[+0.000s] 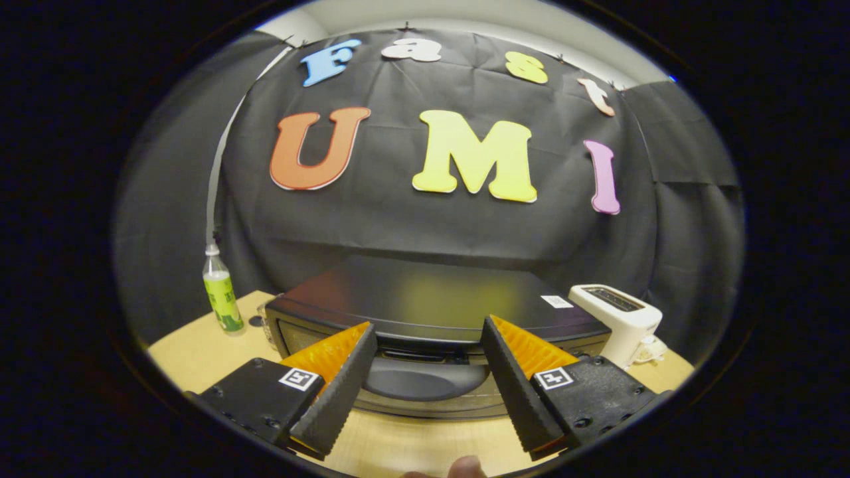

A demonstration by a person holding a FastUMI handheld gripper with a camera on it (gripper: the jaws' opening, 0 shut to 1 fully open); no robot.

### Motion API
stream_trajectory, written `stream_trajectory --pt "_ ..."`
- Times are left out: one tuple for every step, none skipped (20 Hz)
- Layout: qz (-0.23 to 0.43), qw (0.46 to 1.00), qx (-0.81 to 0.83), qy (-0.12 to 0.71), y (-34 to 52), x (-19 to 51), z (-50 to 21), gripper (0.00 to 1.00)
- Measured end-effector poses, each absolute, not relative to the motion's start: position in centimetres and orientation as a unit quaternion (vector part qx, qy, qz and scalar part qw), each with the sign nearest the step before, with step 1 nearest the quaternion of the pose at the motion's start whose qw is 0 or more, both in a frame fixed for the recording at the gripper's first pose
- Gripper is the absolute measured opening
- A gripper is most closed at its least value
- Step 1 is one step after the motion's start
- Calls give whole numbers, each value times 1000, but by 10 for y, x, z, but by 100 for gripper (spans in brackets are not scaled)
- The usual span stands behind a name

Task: Open the toaster oven, put the food inside, and close the toaster oven door.

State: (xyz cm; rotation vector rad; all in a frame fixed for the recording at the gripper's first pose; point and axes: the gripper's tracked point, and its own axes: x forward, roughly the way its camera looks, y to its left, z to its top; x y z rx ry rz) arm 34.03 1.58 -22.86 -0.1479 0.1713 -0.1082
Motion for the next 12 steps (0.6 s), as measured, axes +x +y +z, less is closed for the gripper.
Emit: stream_trajectory --pt "-61 992 -63 86 14 338 -231 100" --pt "-60 993 -27 102 12 333 -241 100" --pt "-60 995 9 81 17 331 -232 100" --pt "-56 994 2 93 17 338 -238 100" --pt "-55 995 -16 85 13 335 -236 100" --pt "-56 994 -7 98 12 332 -239 100" --pt "-57 994 3 93 16 332 -238 100" --pt "-56 993 -6 99 16 333 -241 100" --pt "-56 994 -16 96 14 332 -238 100" --pt "-57 994 -16 95 14 331 -238 100" --pt "-58 993 -15 99 15 331 -240 100" --pt "-58 993 -21 102 15 332 -240 100"
